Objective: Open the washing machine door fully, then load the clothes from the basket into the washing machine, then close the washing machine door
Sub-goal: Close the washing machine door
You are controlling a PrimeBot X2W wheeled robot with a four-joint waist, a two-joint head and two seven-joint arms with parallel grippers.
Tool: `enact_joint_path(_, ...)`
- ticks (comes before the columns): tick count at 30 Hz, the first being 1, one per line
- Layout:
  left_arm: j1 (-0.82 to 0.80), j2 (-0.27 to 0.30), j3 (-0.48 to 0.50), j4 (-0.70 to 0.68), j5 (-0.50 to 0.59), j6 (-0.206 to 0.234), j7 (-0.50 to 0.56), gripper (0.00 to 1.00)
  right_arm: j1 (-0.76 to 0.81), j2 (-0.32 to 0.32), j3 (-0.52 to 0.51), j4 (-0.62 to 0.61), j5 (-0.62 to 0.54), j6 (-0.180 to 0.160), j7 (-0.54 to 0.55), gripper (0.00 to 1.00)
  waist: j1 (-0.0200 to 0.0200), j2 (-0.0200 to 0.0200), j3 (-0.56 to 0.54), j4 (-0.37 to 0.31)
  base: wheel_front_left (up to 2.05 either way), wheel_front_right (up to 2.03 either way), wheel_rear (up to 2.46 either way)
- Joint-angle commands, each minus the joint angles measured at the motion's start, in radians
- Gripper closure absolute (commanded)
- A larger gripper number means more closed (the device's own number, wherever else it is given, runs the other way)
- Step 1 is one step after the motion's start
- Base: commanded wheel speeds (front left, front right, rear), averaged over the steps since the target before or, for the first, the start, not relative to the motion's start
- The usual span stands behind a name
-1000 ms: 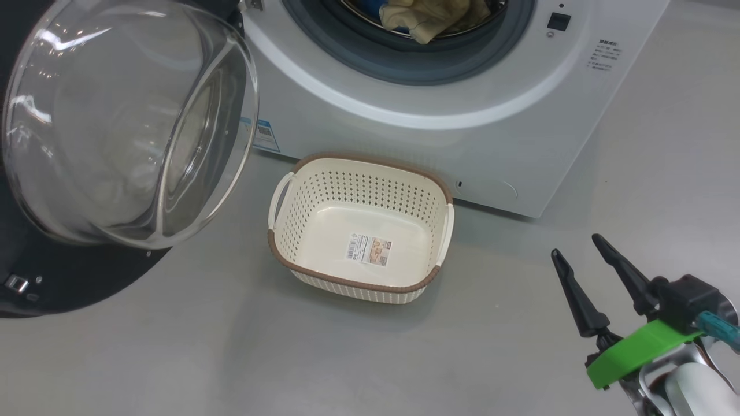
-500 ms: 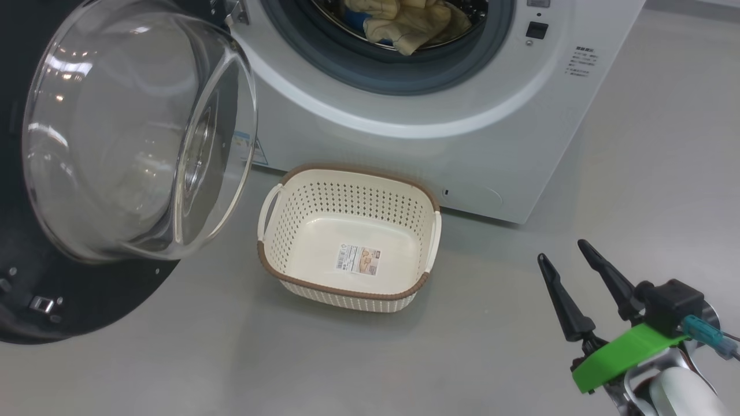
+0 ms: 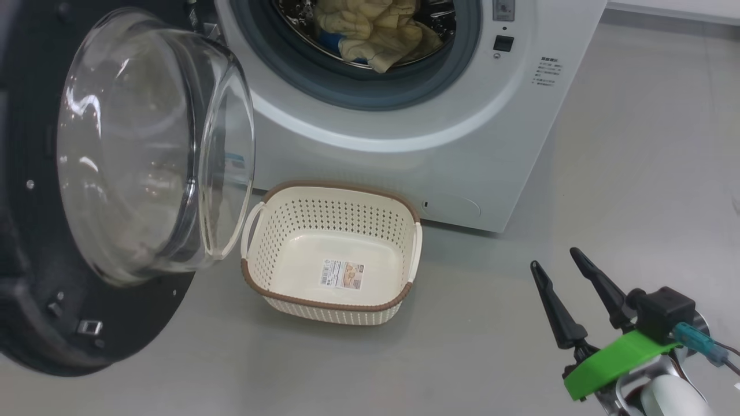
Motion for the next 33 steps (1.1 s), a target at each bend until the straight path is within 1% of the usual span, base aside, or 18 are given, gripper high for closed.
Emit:
enact_joint_path(1,-0.048,0.032,0.003,-0.043,0.003,0.086,0.005,1.0,-0.01,-0.006,0.014,-0.027,0.006,-0.003,-0.007,0.0,0.0,-0.0001,-0.003,-0.005,0.0,0.0,0.0)
enact_joint_path(7,-0.079,-0.022,-0.055,-0.046,0.012,0.076,0.001,1.0,-0.007,0.007,0.011,-0.027,0.007,-0.003,-0.007,0.0,0.0,-0.0001,-0.014,-0.029,0.0,0.0,0.0)
enact_joint_path(8,-0.09,-0.038,-0.07,-0.044,0.015,0.076,-0.002,1.0,-0.006,0.011,0.009,-0.026,0.007,-0.003,-0.007,0.0,0.0,-0.0001,-0.017,-0.038,0.0,0.0,0.0)
enact_joint_path(13,-0.122,-0.078,-0.103,-0.034,0.016,0.076,-0.01,1.0,-0.007,0.019,0.006,-0.028,0.006,-0.003,-0.007,0.0,0.0,-0.0001,-0.017,-0.065,0.0,0.0,0.0)
enact_joint_path(21,-0.145,-0.142,-0.146,-0.021,0.025,0.054,-0.039,1.0,-0.005,0.026,-0.003,-0.029,0.007,-0.003,-0.007,0.0,0.0,-0.0001,-0.014,-0.11,0.0,0.0,0.0)
enact_joint_path(27,-0.155,-0.192,-0.175,-0.025,0.034,0.043,-0.065,1.0,-0.002,0.028,-0.01,-0.029,0.006,-0.003,-0.007,0.0,0.0,-0.0001,-0.013,-0.125,0.0,0.0,0.0)
enact_joint_path(33,-0.182,-0.244,-0.196,-0.01,0.017,0.015,-0.105,1.0,-0.005,0.029,-0.012,-0.029,0.006,-0.003,-0.007,0.0,0.0,-0.0001,-0.011,-0.128,0.0,0.0,0.0)
